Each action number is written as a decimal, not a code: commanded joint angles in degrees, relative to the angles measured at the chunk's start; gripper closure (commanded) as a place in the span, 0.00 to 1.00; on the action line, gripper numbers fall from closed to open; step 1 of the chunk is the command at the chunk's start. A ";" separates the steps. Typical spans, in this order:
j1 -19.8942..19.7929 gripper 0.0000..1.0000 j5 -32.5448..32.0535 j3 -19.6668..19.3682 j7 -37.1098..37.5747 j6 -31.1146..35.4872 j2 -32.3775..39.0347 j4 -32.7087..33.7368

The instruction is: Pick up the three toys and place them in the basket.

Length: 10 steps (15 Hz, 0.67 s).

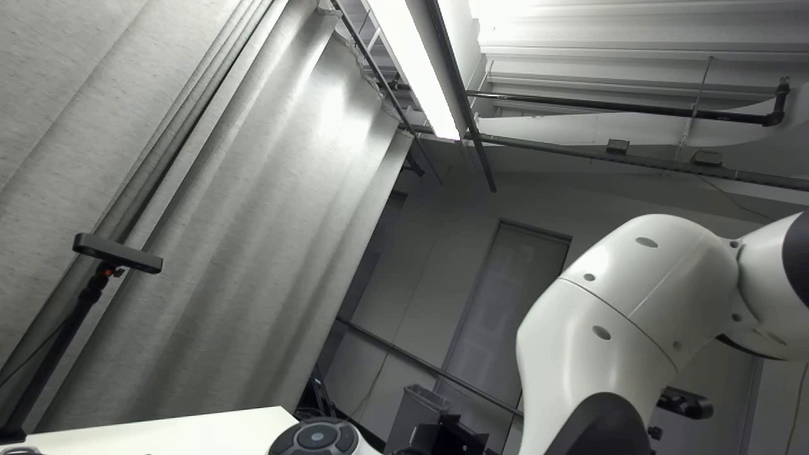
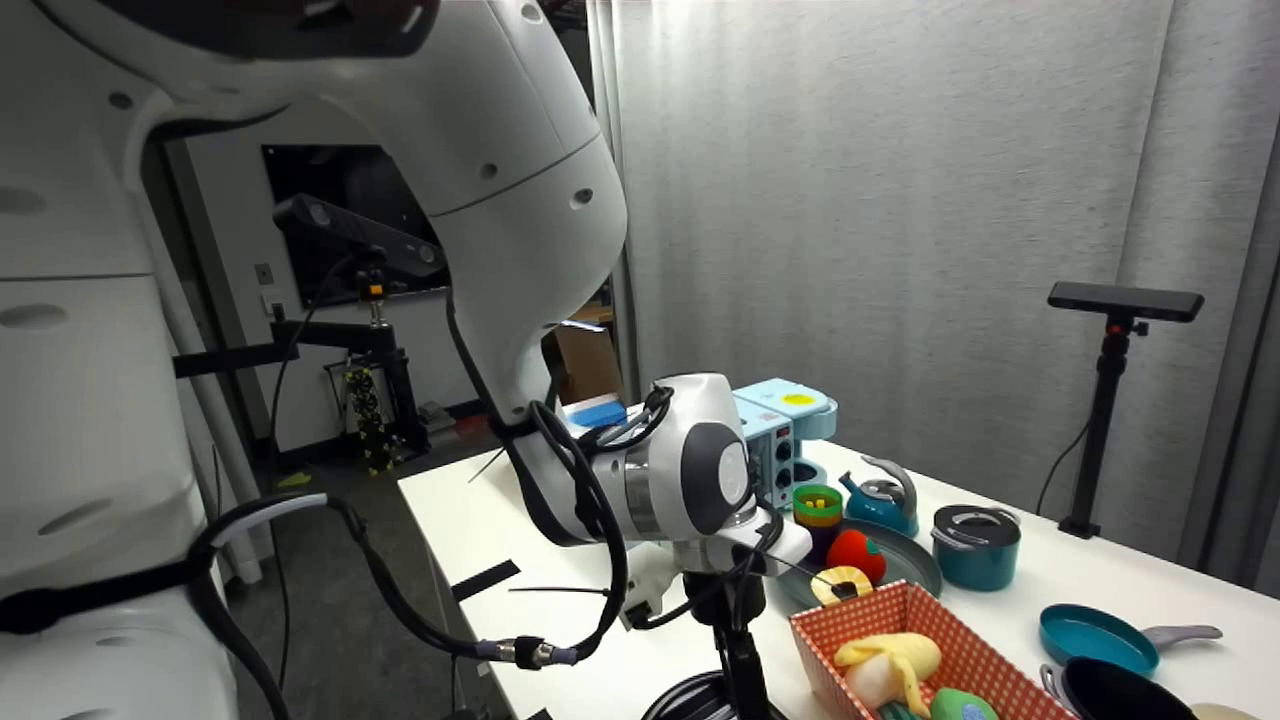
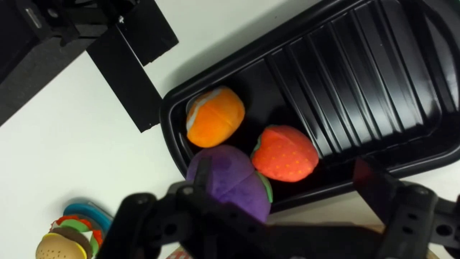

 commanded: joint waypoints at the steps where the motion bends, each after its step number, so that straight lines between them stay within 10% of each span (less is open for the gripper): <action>1: -0.01 0.00 0.31 -2.45 0.75 4.28 3.15 0.50; 10: 1.64 0.00 3.61 -8.62 2.14 11.84 10.66 3.05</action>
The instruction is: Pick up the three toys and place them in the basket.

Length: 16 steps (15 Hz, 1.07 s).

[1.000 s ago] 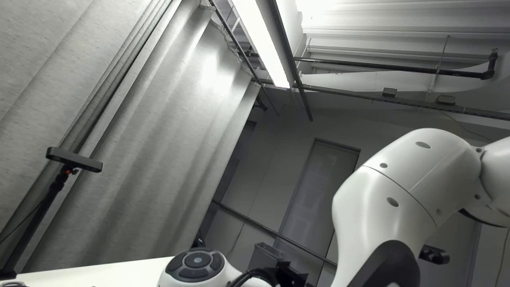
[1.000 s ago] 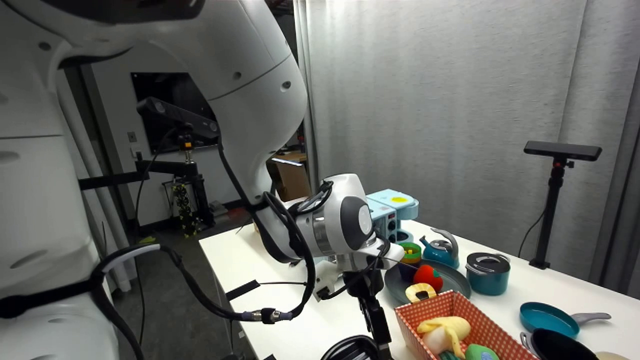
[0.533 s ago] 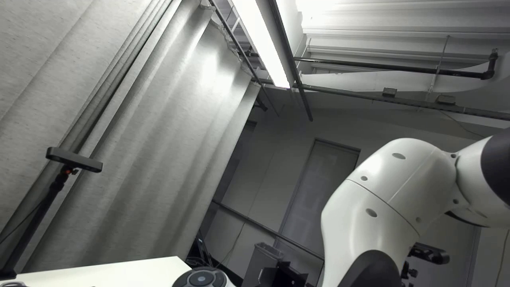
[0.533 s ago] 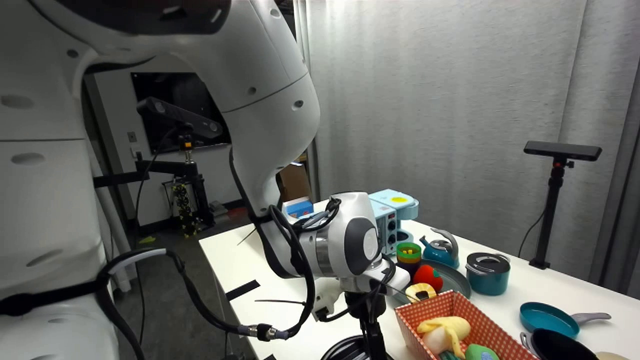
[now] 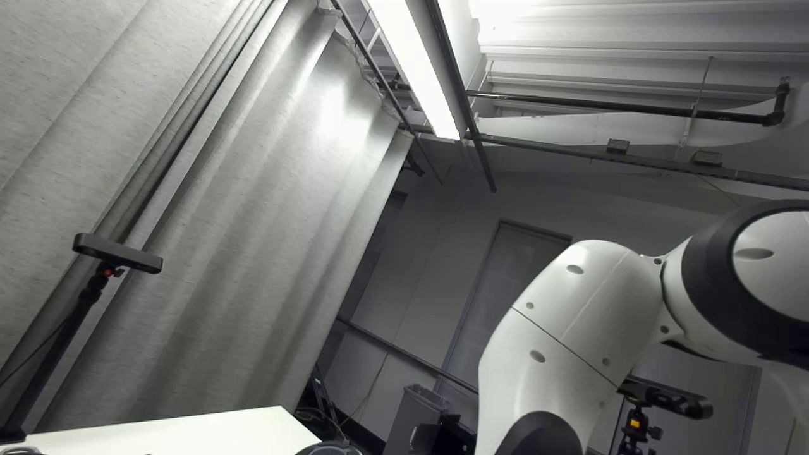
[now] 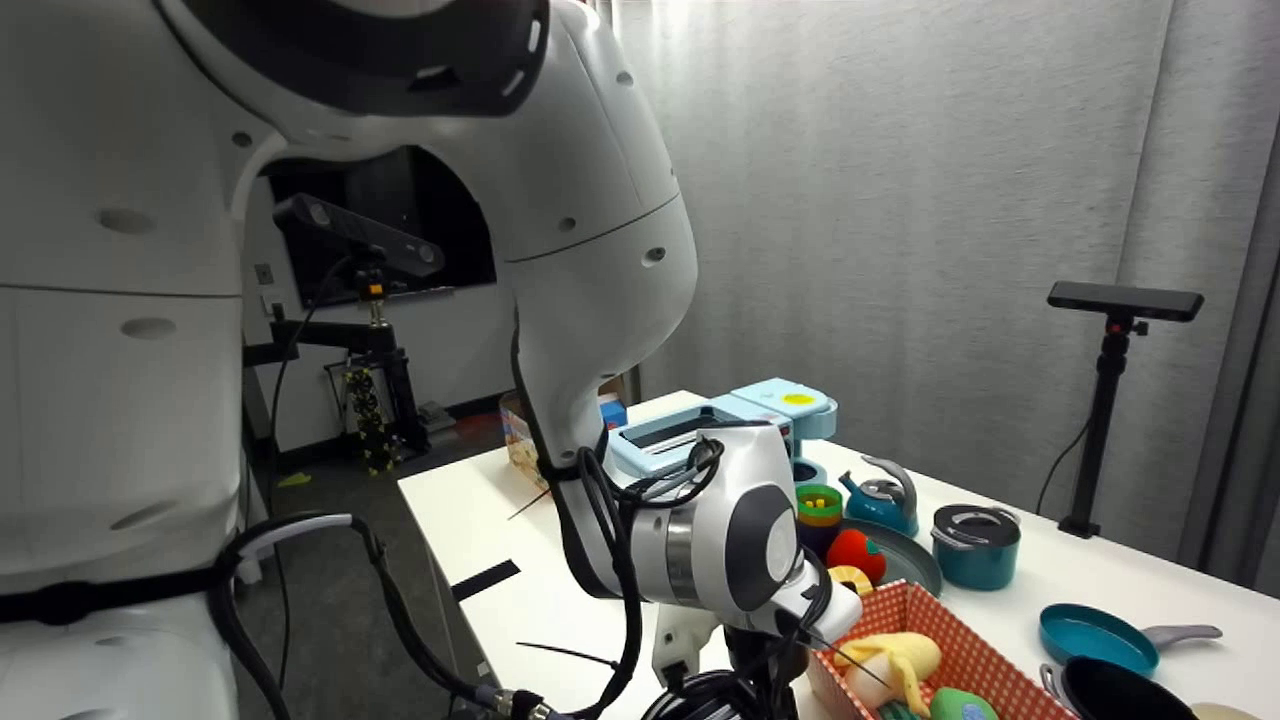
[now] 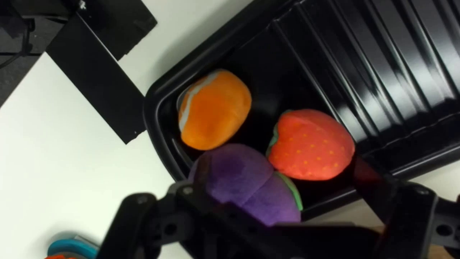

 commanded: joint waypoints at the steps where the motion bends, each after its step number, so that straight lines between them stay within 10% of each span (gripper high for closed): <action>1: 1.72 0.00 5.16 -1.55 1.09 2.56 3.27 1.52; 9: 4.22 0.00 15.91 -1.00 -0.66 2.80 6.88 3.74; 16: 4.86 0.65 16.93 -2.30 -1.46 3.22 7.83 4.51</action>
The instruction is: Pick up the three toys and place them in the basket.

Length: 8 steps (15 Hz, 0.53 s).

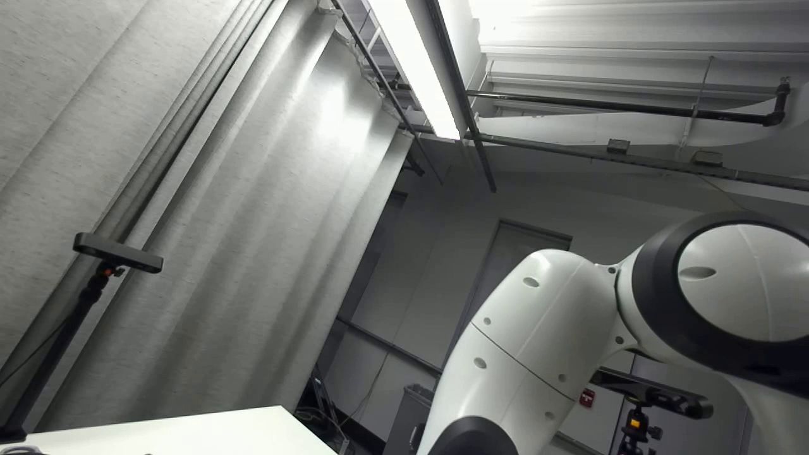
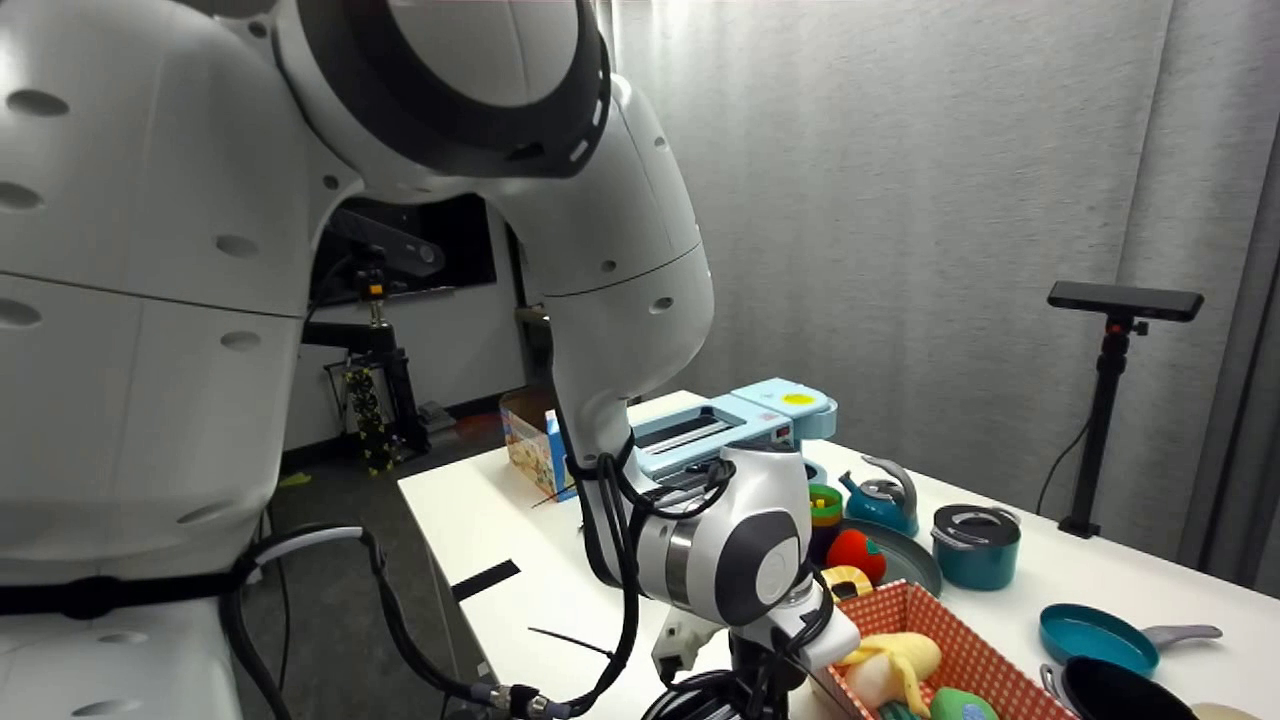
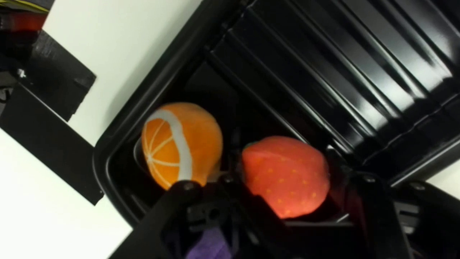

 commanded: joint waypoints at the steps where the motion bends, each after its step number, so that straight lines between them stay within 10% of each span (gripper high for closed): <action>1: 1.34 0.73 1.88 -1.45 -1.66 1.73 0.79 0.41; 5: 2.22 0.97 1.62 0.07 -4.66 -0.76 -3.50 -0.56; 8: 3.36 0.96 1.89 2.72 -8.82 -3.37 -9.14 -2.11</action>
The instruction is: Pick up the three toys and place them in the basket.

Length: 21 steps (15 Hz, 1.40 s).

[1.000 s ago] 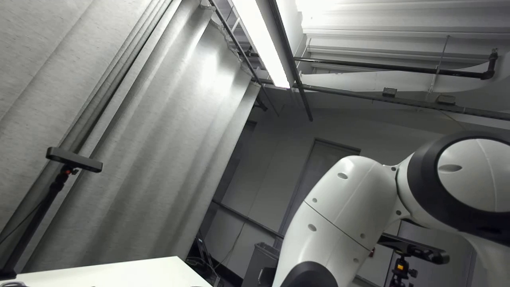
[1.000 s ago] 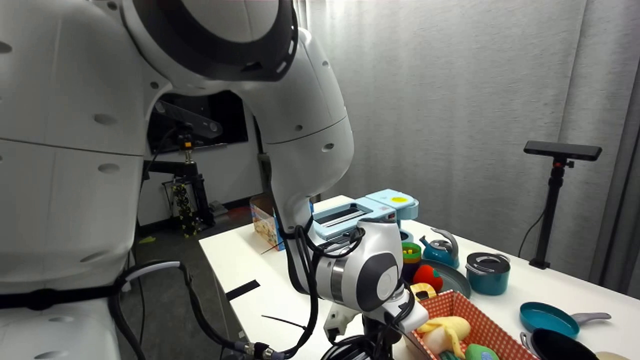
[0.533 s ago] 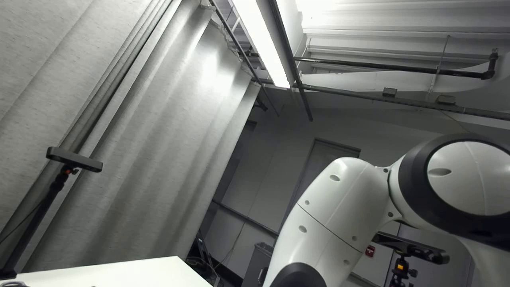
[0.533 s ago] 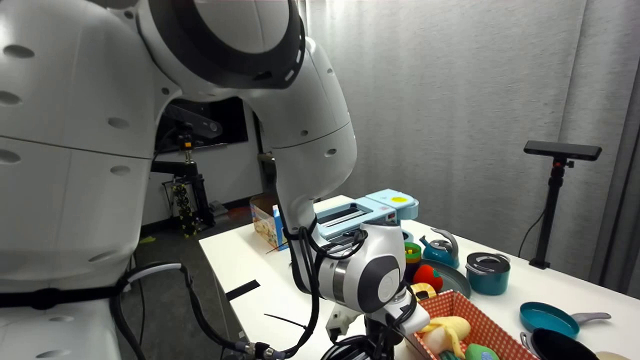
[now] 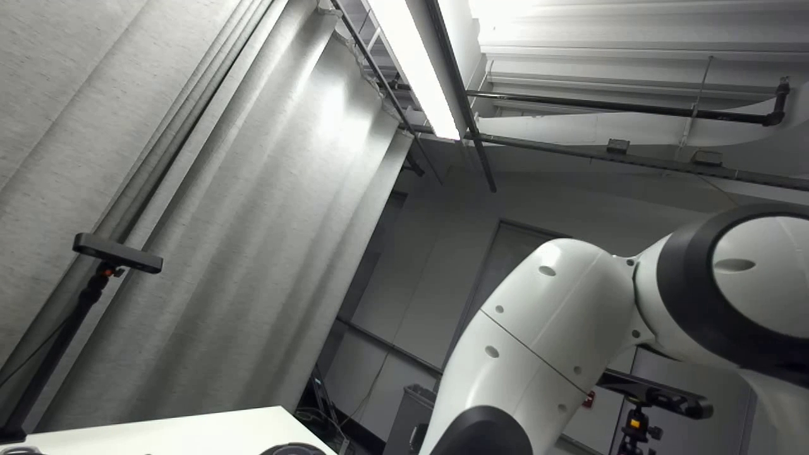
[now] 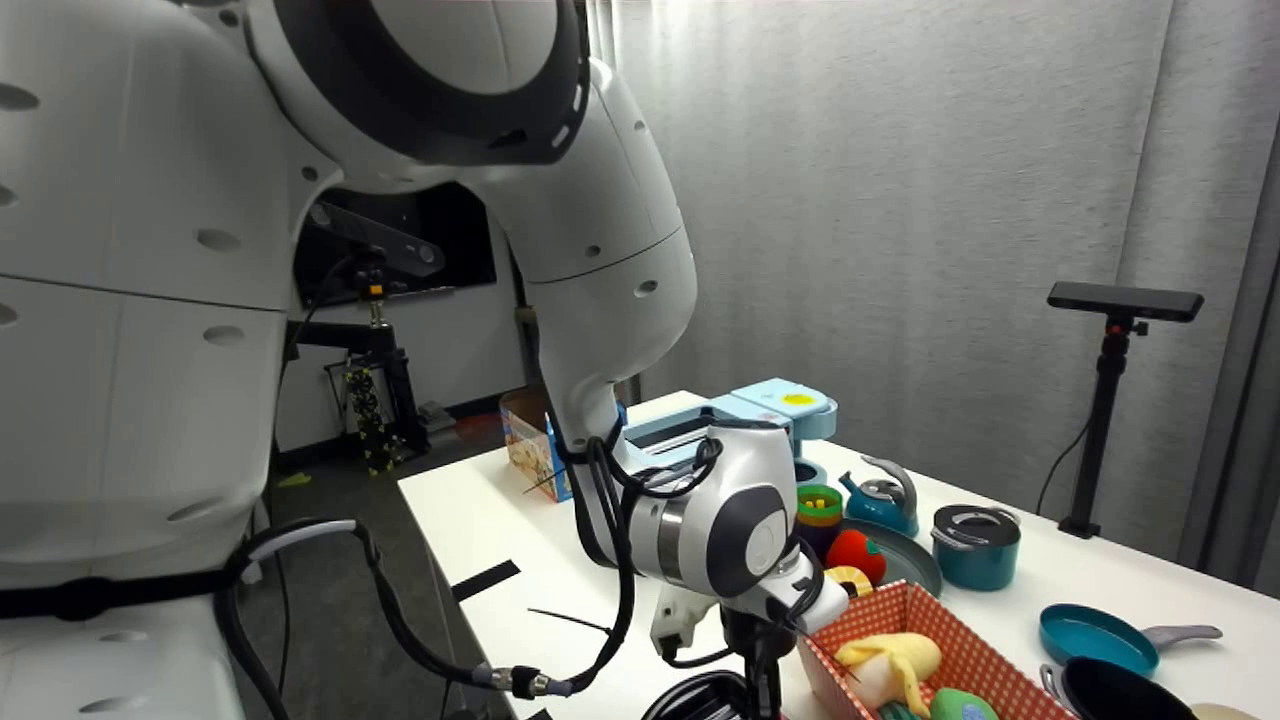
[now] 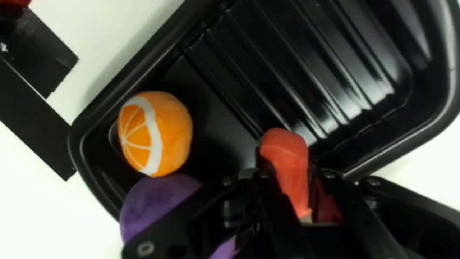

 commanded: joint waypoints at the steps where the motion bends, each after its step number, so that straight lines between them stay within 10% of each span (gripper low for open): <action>1: 2.56 0.97 0.95 1.89 -4.75 -4.15 -8.92 -2.48; 15: -3.72 0.96 -38.27 2.45 5.61 -15.02 -13.23 8.79; 16: -4.29 0.89 -40.16 2.25 6.55 -15.42 -12.47 9.45; 17: -4.74 0.59 -41.47 2.11 7.33 -15.83 -11.79 9.98; 21: -5.86 0.37 -42.63 1.90 7.85 -16.97 -9.82 11.03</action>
